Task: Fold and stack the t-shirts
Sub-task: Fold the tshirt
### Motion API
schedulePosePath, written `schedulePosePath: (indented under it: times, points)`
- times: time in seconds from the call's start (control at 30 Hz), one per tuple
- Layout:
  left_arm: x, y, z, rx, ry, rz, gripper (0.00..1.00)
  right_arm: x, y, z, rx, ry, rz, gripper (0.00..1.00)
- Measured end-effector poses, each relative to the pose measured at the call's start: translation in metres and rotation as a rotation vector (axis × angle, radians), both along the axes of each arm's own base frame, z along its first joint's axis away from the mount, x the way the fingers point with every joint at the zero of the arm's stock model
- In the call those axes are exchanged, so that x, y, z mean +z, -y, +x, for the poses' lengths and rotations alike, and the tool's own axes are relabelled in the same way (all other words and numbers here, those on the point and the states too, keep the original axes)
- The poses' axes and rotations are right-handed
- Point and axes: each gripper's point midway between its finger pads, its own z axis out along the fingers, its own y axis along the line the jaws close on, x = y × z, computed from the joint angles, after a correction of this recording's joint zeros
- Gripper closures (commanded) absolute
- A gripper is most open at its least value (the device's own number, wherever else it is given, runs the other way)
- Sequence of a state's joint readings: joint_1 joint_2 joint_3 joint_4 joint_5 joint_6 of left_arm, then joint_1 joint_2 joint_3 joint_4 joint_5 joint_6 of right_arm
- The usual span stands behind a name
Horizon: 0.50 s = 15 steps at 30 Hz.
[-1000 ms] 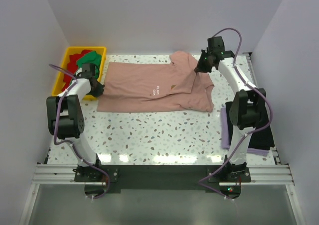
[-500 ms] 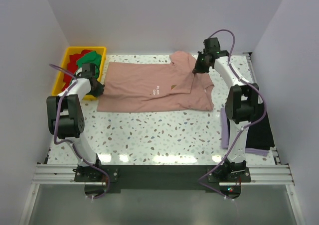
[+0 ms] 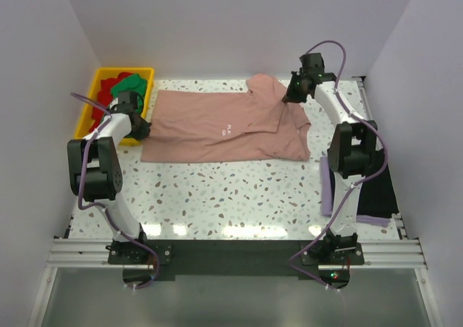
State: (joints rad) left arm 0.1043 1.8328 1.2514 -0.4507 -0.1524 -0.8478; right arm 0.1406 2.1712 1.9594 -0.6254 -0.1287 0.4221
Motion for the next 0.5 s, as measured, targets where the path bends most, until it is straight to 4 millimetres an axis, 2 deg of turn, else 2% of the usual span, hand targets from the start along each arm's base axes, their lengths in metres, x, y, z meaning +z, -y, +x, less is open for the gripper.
schedulePosePath:
  times: [0.2, 0.33, 0.4, 0.43, 0.47, 0.5]
  points:
    - [0.0, 0.0, 0.0, -0.002, -0.001, 0.001, 1.0, 0.002, 0.014, 0.006, -0.024, 0.015, 0.017, 1.0]
    - [0.0, 0.0, 0.0, -0.003, 0.0, 0.001, 1.0, 0.0, 0.016, 0.006, -0.025, 0.009, 0.02, 1.0]
    - [0.0, 0.0, 0.0, -0.004, 0.0, 0.0, 0.92, -0.002, 0.016, 0.006, -0.024, 0.008, 0.02, 0.99]
    - [0.0, 0.0, 0.0, -0.007, 0.002, 0.0, 0.85, -0.003, 0.015, 0.006, -0.023, 0.006, 0.022, 0.9]
    - [0.0, 0.0, 0.001, -0.012, 0.004, -0.001, 0.69, -0.005, 0.014, 0.007, -0.022, 0.005, 0.023, 0.82]
    - [0.001, 0.001, 0.002, -0.025, 0.009, -0.001, 0.61, -0.007, 0.014, 0.008, -0.021, 0.002, 0.027, 0.74]
